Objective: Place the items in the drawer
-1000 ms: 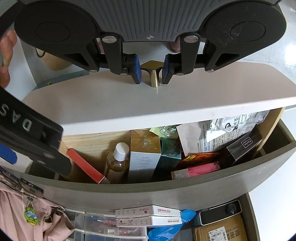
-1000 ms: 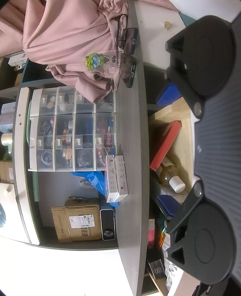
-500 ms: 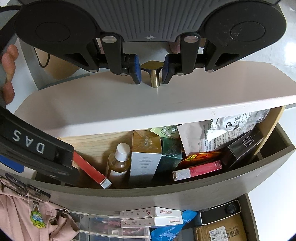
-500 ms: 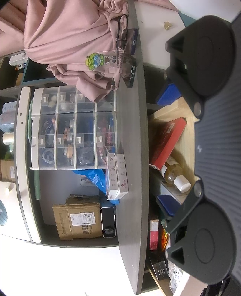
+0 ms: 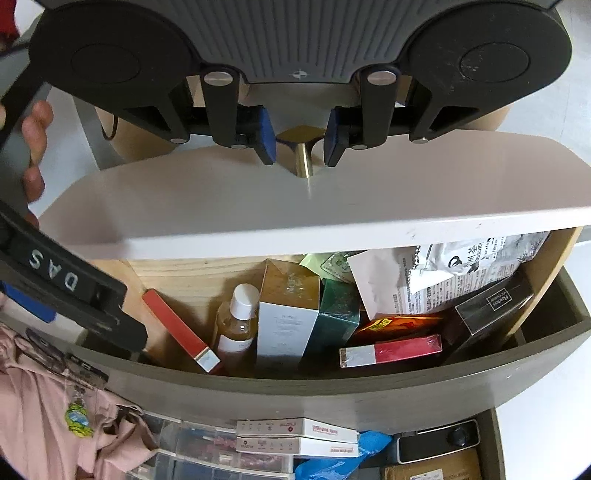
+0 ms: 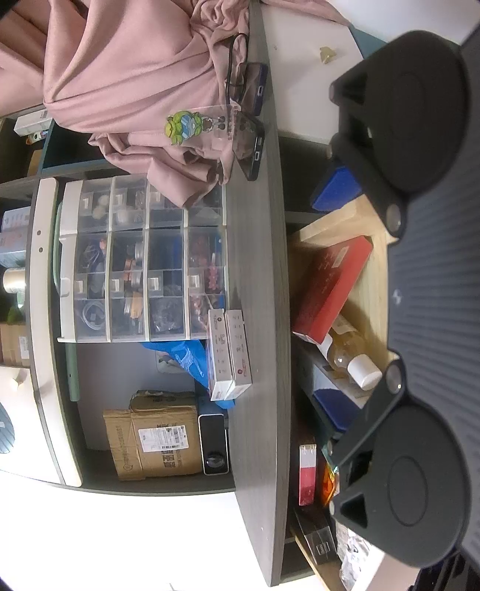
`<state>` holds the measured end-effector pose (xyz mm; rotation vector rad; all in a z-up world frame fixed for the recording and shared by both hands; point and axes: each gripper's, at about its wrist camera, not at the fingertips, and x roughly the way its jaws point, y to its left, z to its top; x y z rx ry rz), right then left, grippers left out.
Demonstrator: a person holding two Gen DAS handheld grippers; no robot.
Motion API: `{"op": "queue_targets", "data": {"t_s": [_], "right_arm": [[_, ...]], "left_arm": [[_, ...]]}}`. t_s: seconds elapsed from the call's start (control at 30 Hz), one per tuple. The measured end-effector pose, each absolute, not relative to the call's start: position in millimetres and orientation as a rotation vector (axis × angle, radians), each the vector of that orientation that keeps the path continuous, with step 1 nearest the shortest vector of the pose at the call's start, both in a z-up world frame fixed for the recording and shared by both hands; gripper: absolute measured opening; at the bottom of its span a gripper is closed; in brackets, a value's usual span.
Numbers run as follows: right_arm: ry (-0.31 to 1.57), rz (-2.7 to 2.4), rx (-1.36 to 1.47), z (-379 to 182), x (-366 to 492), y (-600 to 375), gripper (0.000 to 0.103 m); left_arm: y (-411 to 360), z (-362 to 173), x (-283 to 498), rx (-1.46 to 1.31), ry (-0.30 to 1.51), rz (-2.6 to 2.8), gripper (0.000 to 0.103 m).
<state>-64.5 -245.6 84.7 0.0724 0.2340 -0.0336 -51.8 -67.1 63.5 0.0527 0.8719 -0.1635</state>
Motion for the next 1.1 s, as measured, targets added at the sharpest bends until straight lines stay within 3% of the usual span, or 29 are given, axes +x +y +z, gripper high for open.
{"op": "queue_targets", "data": {"t_s": [0.17,0.33,0.37,0.5,0.57,0.67,1.1], "right_arm": [[0.23,-0.033,0.075,86.6,-64.6,-244.1,0.103],[0.219,-0.021,0.057,90.3,-66.7,-239.4,0.103],[0.218,-0.019,0.054,91.0,-66.3,-238.5,0.103],[0.228,-0.012,0.046,91.4,-62.5,-235.4,0.103],[0.247,-0.008,0.04,88.9,-59.0,-233.3,0.103],[0.275,0.0,0.032,85.1,-53.8,-230.1,0.103],[0.375,0.013,0.032,74.2,-40.8,-225.5,0.103]], "left_arm": [[-61.6,56.3,-51.6,0.023,0.934,-0.184,0.035],[-55.9,79.5,-69.8,0.006,0.811,-0.24,0.038],[-53.5,86.6,-72.7,0.003,0.764,-0.236,0.045],[-38.0,108.4,-72.7,-0.014,0.568,-0.177,0.094],[-30.2,113.0,-65.2,0.001,0.52,-0.144,0.103],[-19.5,108.4,-47.8,0.039,0.485,-0.056,0.103],[5.5,69.9,10.2,0.043,0.654,0.013,0.103]]}}
